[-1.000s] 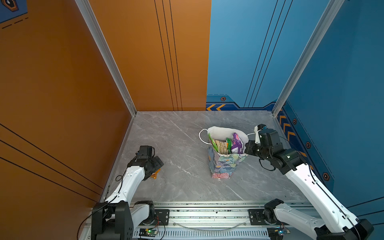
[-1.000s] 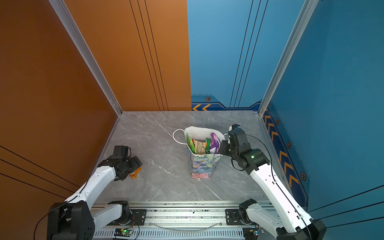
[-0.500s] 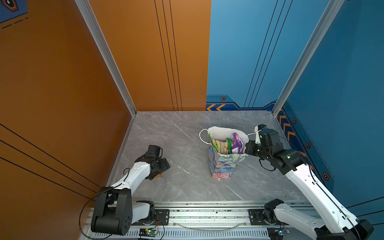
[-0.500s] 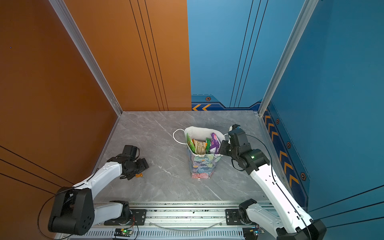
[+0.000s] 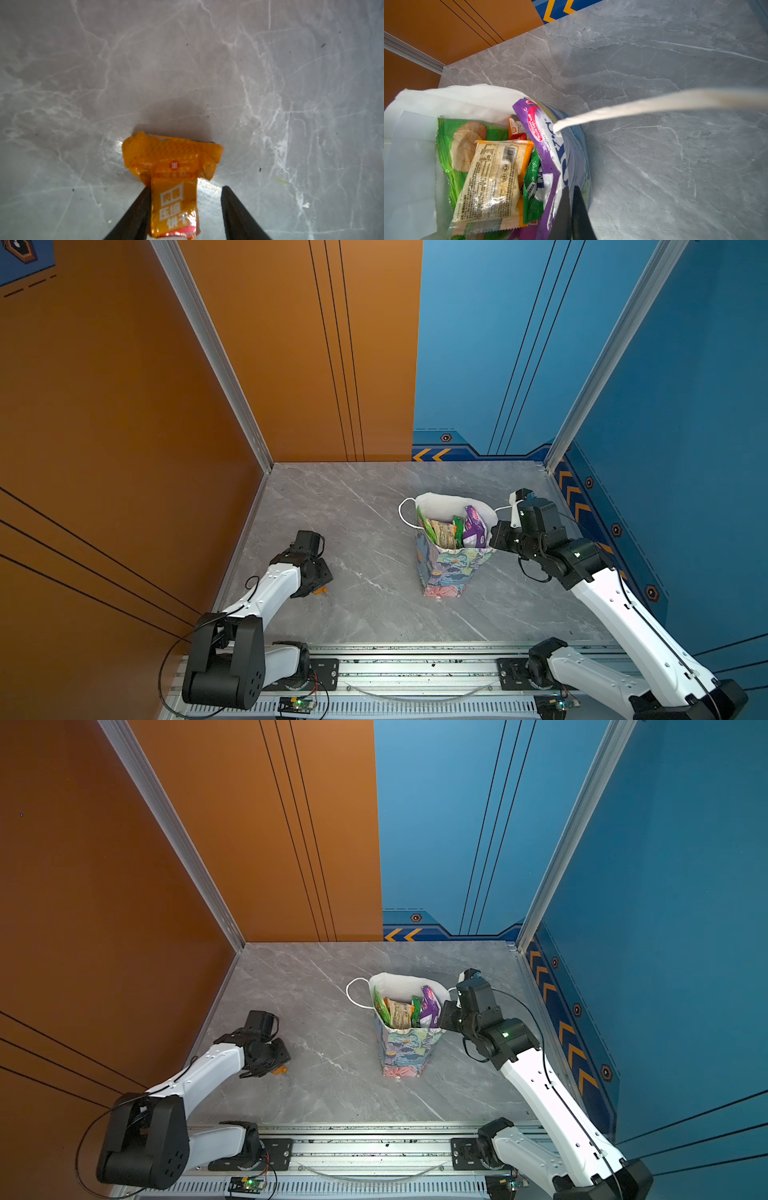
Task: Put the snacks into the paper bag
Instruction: 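Close the left gripper on the small orange candy, then lift the orange candy with the left gripper and carry it over the bag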
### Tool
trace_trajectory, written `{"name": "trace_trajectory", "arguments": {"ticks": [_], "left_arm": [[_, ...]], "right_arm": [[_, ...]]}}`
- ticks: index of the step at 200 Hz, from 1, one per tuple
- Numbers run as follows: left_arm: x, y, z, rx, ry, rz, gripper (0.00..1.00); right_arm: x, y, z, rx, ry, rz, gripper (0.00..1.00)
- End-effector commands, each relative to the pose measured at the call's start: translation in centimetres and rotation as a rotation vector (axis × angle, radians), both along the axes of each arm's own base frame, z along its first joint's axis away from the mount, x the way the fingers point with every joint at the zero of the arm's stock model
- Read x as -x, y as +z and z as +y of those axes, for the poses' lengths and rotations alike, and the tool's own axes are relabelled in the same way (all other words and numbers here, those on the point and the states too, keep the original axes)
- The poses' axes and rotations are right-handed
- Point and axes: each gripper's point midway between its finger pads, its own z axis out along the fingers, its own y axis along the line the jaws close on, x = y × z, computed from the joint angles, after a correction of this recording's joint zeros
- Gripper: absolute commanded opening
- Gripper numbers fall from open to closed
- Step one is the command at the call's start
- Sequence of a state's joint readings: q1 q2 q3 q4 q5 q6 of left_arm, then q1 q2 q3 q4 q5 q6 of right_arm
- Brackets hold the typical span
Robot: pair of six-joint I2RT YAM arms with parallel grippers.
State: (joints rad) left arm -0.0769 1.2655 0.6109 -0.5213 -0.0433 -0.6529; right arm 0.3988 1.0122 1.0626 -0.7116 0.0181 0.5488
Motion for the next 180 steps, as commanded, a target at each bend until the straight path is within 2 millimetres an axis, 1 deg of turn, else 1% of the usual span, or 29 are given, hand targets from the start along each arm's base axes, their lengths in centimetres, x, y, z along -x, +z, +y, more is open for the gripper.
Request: {"name": "trace_trajectory", "arguments": {"ticks": [1,33,60,112,134,158,180], "left_arm": [[0.3,-0.8,-0.1,0.010,-0.013,0.027,0.45],[0.2,-1.1,-0.6,0.027,-0.021,0.031,0.33],[0.0,-1.0,-0.8,0.036,-0.020,0.015,0.25],[-0.2,-0.4,-0.9,0.047,-0.011,-0.025,0.22],[-0.6,0.6,-0.9,0.041,-0.007,-0.082,0.21],[-0.8,2.4,-0.7,-0.018,-0.021,-0.154,0.19],[-1.1,4.1,-1.0,-0.016,-0.026,-0.215,0.18]], "right_arm": [[0.4,-0.7,-0.1,-0.002,0.005,0.016,0.00],[0.4,-0.8,-0.1,-0.001,0.005,0.018,0.00],[0.4,-0.7,-0.1,0.000,0.006,0.015,0.00],[0.4,-0.5,-0.1,-0.004,0.006,0.013,0.00],[0.4,-0.5,0.0,-0.003,0.007,0.013,0.00],[0.3,-0.4,0.0,-0.004,0.007,0.011,0.00],[0.3,-0.3,0.0,-0.004,0.009,0.010,0.00]]}}
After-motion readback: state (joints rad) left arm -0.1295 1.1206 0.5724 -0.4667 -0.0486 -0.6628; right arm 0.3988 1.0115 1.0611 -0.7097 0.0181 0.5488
